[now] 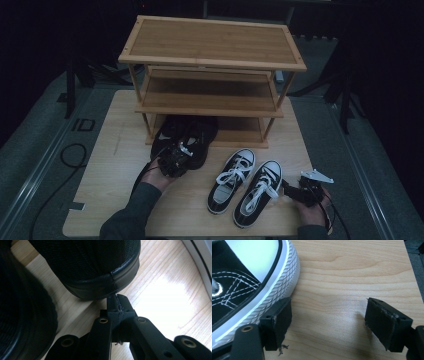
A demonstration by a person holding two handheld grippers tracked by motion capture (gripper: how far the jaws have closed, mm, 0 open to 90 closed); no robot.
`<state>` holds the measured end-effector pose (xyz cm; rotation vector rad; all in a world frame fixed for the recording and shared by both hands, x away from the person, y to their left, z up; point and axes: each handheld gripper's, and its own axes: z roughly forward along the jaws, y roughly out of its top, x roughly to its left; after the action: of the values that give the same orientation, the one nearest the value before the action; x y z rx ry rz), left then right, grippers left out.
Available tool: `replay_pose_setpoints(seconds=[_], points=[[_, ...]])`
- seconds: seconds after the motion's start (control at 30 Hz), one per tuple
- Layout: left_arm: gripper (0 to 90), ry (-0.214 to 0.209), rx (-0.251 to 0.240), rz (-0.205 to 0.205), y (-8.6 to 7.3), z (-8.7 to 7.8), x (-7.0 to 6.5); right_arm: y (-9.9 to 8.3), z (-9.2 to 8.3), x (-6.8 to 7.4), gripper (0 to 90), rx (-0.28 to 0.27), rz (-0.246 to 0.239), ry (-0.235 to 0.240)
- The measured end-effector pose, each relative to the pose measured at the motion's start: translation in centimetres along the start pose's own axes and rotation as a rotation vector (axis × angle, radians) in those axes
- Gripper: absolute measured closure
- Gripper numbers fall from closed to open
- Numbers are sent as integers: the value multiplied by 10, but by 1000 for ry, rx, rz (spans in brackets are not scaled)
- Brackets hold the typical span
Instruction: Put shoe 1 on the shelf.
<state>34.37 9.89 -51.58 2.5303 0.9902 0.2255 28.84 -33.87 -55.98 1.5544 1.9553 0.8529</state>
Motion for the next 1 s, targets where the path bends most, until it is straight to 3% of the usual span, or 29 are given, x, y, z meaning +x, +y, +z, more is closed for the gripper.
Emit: replay_pose_setpoints(seconds=[0.4, 0.5, 0.57, 0.73, 1.0], points=[[886, 22, -36, -25, 5, -5, -2, 0, 0, 0, 214, 0, 0, 0], [886, 64, -55, -51, 9, -7, 1, 0, 0, 0, 214, 0, 0, 0], [885, 63, -63, -66, 10, -8, 2, 0, 0, 0, 214, 0, 0, 0], [884, 56, -44, -20, 12, -2, -9, 0, 0, 0, 214, 0, 0, 0], [884, 37, -8, 10, 14, 14, -20, 0, 0, 0, 214, 0, 0, 0]])
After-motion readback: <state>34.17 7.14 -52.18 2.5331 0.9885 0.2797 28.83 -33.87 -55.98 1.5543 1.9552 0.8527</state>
